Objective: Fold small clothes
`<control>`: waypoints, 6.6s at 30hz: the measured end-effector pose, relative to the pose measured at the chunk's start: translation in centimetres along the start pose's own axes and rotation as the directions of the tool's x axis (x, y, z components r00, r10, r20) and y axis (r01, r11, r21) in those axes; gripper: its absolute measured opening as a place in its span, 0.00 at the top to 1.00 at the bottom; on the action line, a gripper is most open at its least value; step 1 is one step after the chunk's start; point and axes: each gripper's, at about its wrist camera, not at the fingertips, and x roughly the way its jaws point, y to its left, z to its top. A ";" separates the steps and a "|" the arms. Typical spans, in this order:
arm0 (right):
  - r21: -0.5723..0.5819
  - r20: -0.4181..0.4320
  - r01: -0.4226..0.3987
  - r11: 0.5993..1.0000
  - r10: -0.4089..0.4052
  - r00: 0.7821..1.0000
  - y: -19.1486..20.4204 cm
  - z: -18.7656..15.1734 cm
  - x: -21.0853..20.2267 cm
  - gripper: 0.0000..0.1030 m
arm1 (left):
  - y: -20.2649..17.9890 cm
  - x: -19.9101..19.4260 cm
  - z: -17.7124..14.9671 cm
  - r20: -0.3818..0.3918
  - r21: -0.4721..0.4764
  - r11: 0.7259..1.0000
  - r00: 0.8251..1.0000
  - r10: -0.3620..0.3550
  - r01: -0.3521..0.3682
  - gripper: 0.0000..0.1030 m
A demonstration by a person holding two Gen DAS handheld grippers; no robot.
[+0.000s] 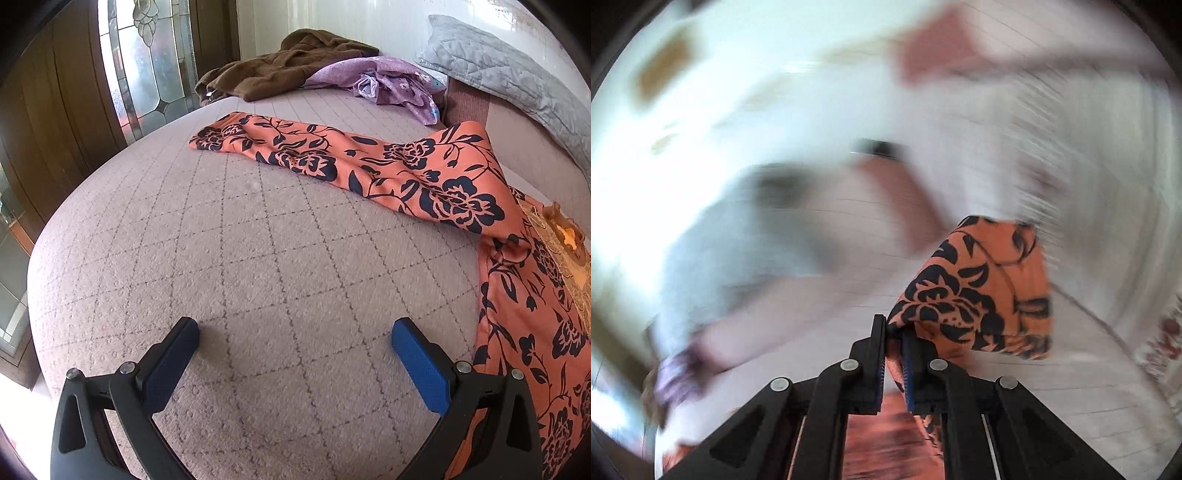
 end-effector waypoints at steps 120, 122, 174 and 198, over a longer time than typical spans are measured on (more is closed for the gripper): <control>-0.003 -0.473 -0.072 0.997 0.063 0.879 -1.3 -18.0 7.1 0.38 | -24.9 2.0 1.8 -0.051 0.400 0.883 0.968 -0.248 0.247 0.29; 0.024 -0.411 -0.075 0.997 0.078 0.909 -1.0 -16.3 7.3 0.34 | -24.9 2.0 1.8 -0.054 0.396 0.883 0.966 -0.253 0.253 0.29; -0.306 -0.383 -0.212 0.928 0.084 0.920 9.7 -31.2 2.2 0.10 | 9.8 10.9 23.0 0.039 -0.411 0.901 0.990 -0.136 0.140 0.93; -0.149 -0.362 -0.303 0.941 0.233 0.903 7.6 -30.4 1.7 0.10 | -32.8 -2.6 8.1 -0.309 0.389 0.687 0.789 -0.531 0.614 0.51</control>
